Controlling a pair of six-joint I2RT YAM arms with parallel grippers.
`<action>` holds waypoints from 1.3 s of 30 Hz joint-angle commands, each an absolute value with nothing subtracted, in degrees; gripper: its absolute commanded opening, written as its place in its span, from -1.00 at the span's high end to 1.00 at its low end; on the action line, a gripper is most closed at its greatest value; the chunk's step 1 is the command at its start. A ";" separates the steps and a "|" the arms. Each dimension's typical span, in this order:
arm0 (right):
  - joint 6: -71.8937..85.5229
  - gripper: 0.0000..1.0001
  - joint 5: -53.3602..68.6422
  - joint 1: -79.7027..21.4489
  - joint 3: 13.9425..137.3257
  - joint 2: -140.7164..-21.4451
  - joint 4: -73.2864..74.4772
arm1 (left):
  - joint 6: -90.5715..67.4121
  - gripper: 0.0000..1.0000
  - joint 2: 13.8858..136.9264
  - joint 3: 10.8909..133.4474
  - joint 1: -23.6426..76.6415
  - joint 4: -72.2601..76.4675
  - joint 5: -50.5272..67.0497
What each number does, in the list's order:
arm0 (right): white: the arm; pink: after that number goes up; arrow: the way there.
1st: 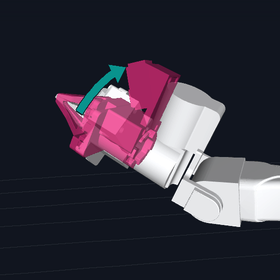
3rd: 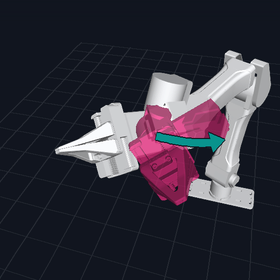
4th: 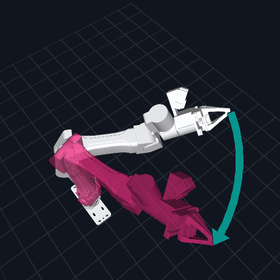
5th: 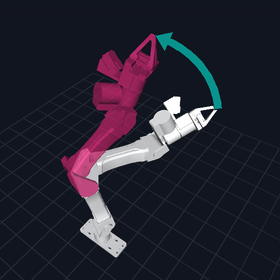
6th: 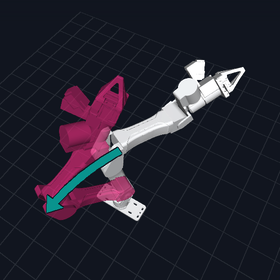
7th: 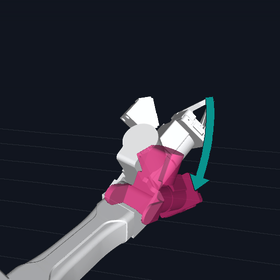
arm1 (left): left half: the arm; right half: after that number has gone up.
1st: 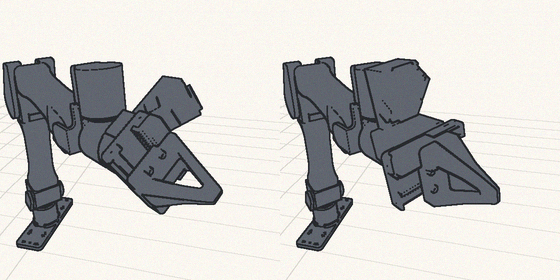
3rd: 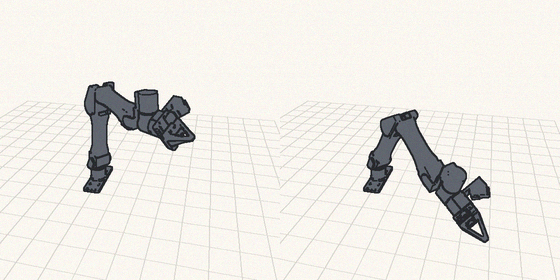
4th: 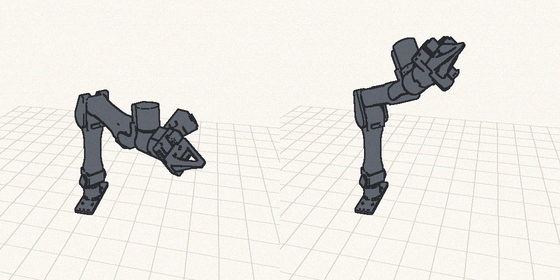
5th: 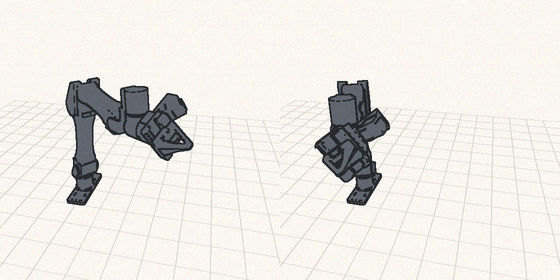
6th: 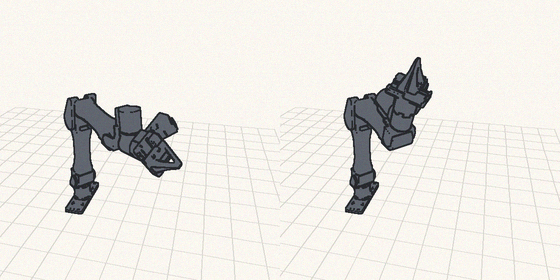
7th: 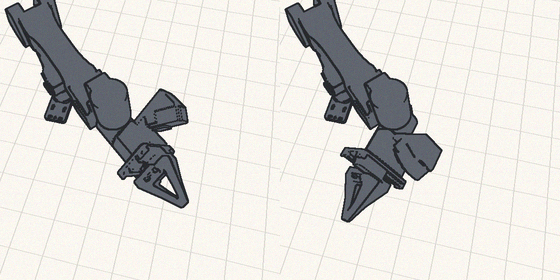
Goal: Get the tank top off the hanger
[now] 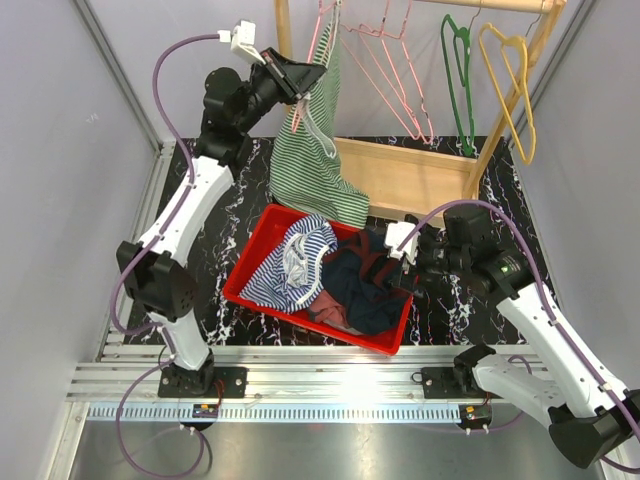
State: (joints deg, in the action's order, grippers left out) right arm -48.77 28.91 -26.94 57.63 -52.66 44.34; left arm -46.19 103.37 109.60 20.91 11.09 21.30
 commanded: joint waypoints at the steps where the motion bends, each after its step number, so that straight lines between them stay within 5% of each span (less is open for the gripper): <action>1: -46.32 -0.99 27.43 -26.46 60.64 -53.17 40.52 | -46.41 1.00 96.95 105.67 20.04 19.60 27.68; 23: -14.97 -0.98 31.20 -26.46 91.30 -74.61 29.01 | -38.67 1.00 66.02 65.49 14.68 21.19 36.04; 39: 2.37 -0.59 28.22 -28.12 109.25 -92.36 25.57 | -37.62 1.00 51.33 48.00 14.59 19.51 36.65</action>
